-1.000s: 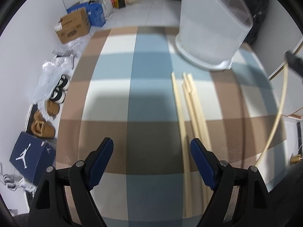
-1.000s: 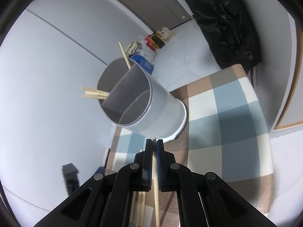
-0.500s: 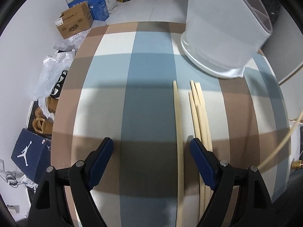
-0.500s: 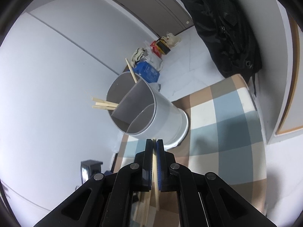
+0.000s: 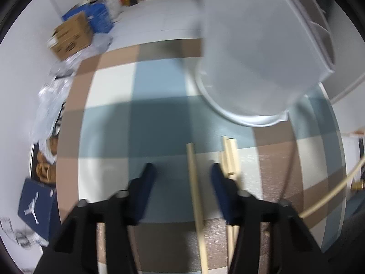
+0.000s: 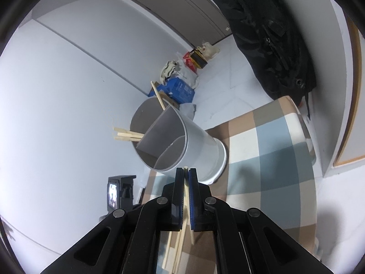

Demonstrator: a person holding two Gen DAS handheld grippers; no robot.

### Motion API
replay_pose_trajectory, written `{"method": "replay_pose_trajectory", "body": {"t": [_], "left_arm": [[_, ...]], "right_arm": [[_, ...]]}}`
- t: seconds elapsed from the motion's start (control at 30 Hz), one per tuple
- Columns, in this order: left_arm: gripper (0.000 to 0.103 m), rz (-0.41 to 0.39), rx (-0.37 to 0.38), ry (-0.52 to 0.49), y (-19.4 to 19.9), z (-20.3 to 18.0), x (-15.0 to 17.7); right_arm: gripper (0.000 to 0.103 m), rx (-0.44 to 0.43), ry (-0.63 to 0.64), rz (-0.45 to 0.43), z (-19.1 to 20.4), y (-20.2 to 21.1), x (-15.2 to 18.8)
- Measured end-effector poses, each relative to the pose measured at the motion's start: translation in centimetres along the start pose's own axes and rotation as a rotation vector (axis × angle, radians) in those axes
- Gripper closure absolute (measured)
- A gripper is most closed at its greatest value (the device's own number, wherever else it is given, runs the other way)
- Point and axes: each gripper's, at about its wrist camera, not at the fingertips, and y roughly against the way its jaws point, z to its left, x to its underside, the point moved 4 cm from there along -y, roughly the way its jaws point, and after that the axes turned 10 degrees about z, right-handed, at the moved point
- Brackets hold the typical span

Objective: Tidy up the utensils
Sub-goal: 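Close the left tool on a chopstick while the right tool holds its chopstick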

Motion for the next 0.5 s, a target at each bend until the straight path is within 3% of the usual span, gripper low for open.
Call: {"method": "replay_pose_trajectory", "body": {"t": [0.03,0.07,0.13,0.37,0.5], "left_arm": [[0.082,0.003,0.009,-0.009,0.0,-0.1,-0.1],[0.085,0.005,0.017,-0.015,0.0,-0.3,-0.1],[0.100,0.004,0.033,-0.012,0.1,-0.2,-0.3],[0.101,-0.020,0.094,0.036,0.9,-0.1,0.2],[0.101,-0.121,0.090,0.036,3.0,-0.6,0.5]], "right_arm": [[0.100,-0.004,0.000,0.001,0.0,0.0,-0.1],[0.100,-0.006,0.001,0.001,0.0,0.0,-0.1],[0.100,-0.005,0.001,0.003,0.0,-0.1,-0.2],[0.100,0.003,0.009,-0.005,0.1,0.1,-0.2],[0.100,0.014,0.031,-0.006,0.6,0.0,-0.1]]}}
